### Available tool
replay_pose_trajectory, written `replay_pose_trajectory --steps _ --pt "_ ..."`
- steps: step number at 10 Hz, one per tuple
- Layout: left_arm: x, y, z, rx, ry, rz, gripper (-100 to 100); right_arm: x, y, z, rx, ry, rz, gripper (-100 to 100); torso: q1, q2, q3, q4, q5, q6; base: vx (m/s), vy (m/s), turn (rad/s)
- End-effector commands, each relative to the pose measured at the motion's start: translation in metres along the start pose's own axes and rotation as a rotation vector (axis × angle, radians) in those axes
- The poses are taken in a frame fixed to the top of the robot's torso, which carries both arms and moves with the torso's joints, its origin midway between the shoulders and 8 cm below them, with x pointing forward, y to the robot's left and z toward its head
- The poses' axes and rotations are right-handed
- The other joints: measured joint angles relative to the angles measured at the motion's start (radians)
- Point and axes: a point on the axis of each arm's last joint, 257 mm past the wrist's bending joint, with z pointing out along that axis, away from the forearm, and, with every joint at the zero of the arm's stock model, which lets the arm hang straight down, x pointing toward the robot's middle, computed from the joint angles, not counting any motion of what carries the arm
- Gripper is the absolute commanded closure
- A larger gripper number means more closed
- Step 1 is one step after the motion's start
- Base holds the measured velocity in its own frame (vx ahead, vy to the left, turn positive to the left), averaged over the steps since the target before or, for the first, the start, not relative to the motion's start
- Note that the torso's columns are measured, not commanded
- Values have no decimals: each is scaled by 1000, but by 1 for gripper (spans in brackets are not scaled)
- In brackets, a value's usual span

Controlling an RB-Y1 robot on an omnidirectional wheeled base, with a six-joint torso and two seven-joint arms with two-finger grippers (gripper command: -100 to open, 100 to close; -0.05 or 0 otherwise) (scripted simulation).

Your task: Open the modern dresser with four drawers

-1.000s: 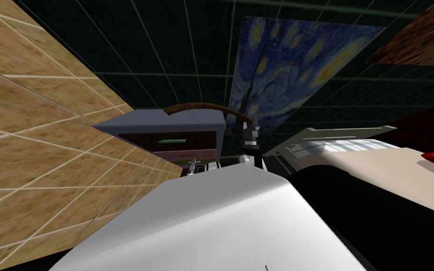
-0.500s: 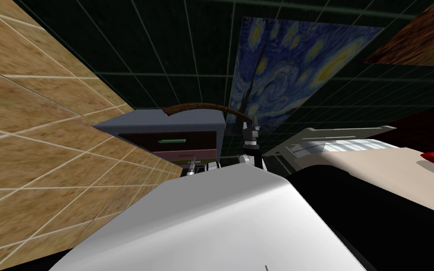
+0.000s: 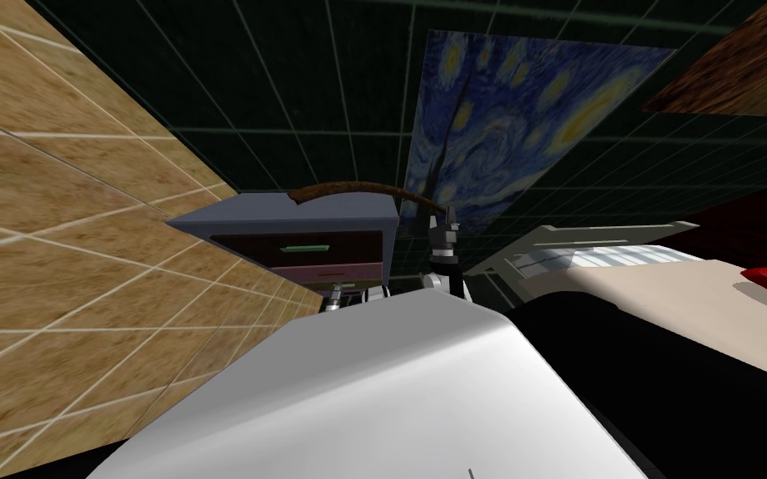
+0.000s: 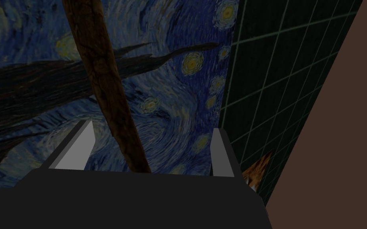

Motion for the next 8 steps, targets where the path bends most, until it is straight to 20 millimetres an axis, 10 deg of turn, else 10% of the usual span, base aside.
replay_pose_trajectory --steps 1,8 --pt "-6 1 9 -14 9 7 -100 0 0 0 0 0 0 0 0 0 0 0 0 0 -32 16 -6" --pt "-9 -3 29 -47 8 -17 -100 0 0 0 0 0 0 0 0 -1 0 0 0 0 -25 12 -6"
